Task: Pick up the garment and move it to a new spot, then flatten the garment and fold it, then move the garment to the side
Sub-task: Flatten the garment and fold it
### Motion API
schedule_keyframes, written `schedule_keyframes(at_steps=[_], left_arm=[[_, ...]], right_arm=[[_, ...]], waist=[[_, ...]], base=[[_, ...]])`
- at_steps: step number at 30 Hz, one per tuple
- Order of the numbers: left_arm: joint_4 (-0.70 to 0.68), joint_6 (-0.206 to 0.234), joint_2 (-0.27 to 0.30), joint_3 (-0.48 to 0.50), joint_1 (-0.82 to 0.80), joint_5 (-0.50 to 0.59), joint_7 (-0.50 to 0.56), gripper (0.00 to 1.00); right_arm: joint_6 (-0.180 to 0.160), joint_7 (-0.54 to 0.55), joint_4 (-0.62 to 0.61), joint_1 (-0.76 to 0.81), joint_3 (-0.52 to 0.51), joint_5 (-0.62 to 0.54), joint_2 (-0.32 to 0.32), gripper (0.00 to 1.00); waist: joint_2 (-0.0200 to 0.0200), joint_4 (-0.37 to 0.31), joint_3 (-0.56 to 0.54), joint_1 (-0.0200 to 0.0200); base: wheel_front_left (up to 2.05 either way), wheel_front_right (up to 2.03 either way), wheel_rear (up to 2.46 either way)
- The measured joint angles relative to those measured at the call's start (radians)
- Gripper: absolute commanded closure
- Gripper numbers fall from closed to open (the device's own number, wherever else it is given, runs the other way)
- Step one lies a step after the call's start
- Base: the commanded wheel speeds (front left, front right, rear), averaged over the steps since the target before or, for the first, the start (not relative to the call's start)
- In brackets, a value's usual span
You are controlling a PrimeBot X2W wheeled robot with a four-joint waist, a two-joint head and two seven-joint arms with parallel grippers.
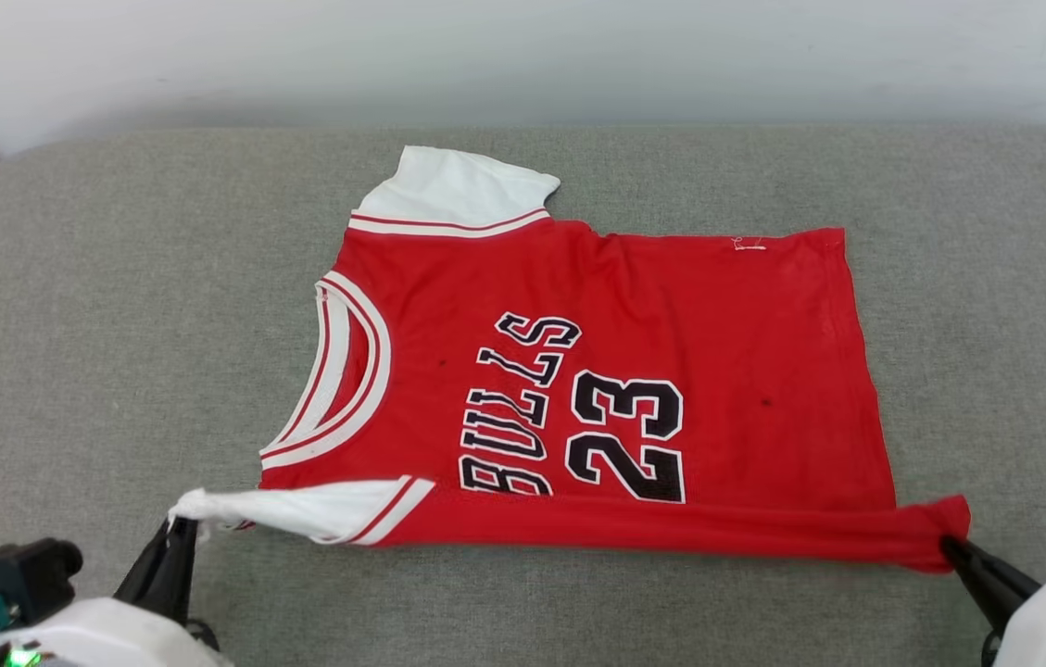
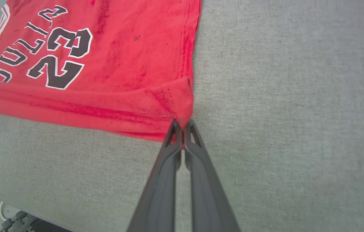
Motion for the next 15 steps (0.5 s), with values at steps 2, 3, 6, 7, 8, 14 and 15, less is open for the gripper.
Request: schedule_keyframes(at_steps=[2, 3, 6, 7, 8, 14, 15], left_arm=[[-0.004, -0.006, 0.002, -0.018, -0.056, 0.011, 0.014, 1.0], [0.002, -0.015, 0.001, -0.023, -0.089, 0.012, 0.017, 1.0], [0.045, -0.041, -0.008, -0.042, -0.178, 0.018, 0.021, 1.0], [0.064, -0.05, -0.011, -0.05, -0.205, 0.02, 0.022, 1.0], [0.086, -0.061, -0.016, -0.055, -0.235, 0.02, 0.028, 1.0], [0.223, -0.132, -0.038, -0.096, -0.383, 0.02, 0.039, 1.0], [0.251, -0.144, -0.042, -0.103, -0.399, 0.017, 0.048, 1.0]], right_arm=[[0.0, 0.015, -0.008, -0.041, -0.002, -0.03, 0.017, 1.0], [0.0, 0.015, -0.005, -0.069, 0.002, -0.039, 0.018, 1.0], [0.0, 0.009, 0.033, -0.158, 0.023, -0.058, 0.02, 1.0], [0.0, 0.008, 0.05, -0.184, 0.033, -0.063, 0.02, 1.0], [-0.001, 0.005, 0.07, -0.208, 0.041, -0.064, 0.02, 1.0], [-0.001, -0.03, 0.177, -0.338, 0.099, -0.068, -0.004, 1.0], [-0.001, -0.033, 0.196, -0.355, 0.109, -0.065, -0.007, 1.0]], waist=[[0.0, -0.003, 0.012, 0.0], [0.0, -0.004, 0.02, 0.0], [0.0, -0.007, 0.047, 0.0001], [0.0, -0.008, 0.057, 0.0002], [0.0, -0.009, 0.067, 0.0002], [0.0, -0.011, 0.127, 0.0003], [0.0, -0.011, 0.136, 0.0003]], base=[[0.0, 0.0, 0.0], [0.0, 0.0, 0.0], [0.0, 0.0, 0.0], [0.0, 0.0, 0.0], [0.0, 0.0, 0.0], [0.0, 0.0, 0.0], [0.0, 0.0, 0.0]])
